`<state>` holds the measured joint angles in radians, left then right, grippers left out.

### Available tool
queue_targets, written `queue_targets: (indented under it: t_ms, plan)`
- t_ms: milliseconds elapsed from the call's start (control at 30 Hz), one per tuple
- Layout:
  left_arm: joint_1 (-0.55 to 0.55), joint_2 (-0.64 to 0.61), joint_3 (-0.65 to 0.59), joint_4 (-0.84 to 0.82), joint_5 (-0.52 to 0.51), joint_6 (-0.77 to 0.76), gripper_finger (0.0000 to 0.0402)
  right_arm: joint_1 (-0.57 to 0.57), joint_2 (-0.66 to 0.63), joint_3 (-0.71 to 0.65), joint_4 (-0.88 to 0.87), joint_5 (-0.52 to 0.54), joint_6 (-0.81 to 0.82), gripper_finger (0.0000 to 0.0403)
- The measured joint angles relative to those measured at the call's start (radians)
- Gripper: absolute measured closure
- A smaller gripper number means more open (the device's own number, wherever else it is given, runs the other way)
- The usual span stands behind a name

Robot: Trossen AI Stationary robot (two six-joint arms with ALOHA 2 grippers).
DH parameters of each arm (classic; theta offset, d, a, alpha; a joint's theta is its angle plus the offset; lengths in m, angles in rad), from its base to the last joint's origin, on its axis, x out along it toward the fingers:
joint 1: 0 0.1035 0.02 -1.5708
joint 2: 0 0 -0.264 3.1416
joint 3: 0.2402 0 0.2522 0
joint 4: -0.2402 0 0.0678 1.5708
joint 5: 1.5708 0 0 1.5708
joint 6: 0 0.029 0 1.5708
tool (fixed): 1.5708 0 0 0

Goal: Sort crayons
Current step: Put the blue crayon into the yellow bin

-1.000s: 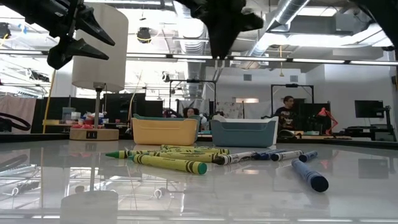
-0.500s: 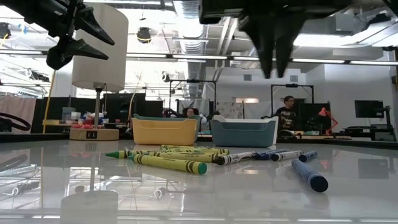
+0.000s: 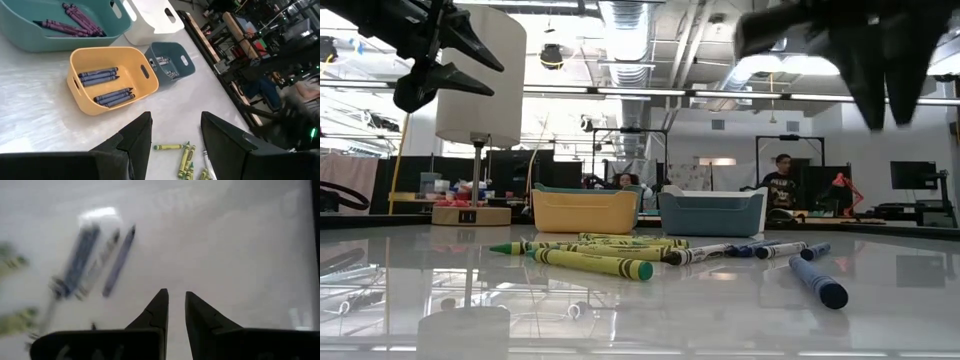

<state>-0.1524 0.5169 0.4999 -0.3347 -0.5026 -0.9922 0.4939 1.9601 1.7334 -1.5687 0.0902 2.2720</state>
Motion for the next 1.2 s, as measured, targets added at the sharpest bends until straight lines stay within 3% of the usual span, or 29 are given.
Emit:
queue_targets:
  t_ms: [133,333,467,600,933,1200]
  plan:
    - [0.0,0.0,0.0,-0.01,0.001,0.0,0.0242,-0.006,-0.203,-0.145,0.016,0.113,0.016,0.0343]
    - [0.0,0.005,0.0,-0.016,-0.002,-0.006,0.0242,-0.025,-0.386,-0.376,0.189,0.122,0.007,0.0344]
    - [0.0,0.007,0.0,-0.016,0.0,-0.061,0.0242,-0.042,-0.366,-0.486,0.453,0.12,-0.021,0.0343]
    - [0.0,0.007,0.0,-0.016,0.01,-0.072,0.0242,-0.059,-0.315,-0.522,0.576,0.119,-0.025,0.0341]
    - [0.0,0.007,0.0,-0.04,0.021,-0.067,0.0242,-0.072,-0.15,-0.523,0.717,0.069,-0.018,0.0341]
    - [0.0,0.007,0.0,-0.042,0.024,-0.053,0.0242,-0.087,-0.122,-0.522,0.731,0.059,-0.01,0.0341]
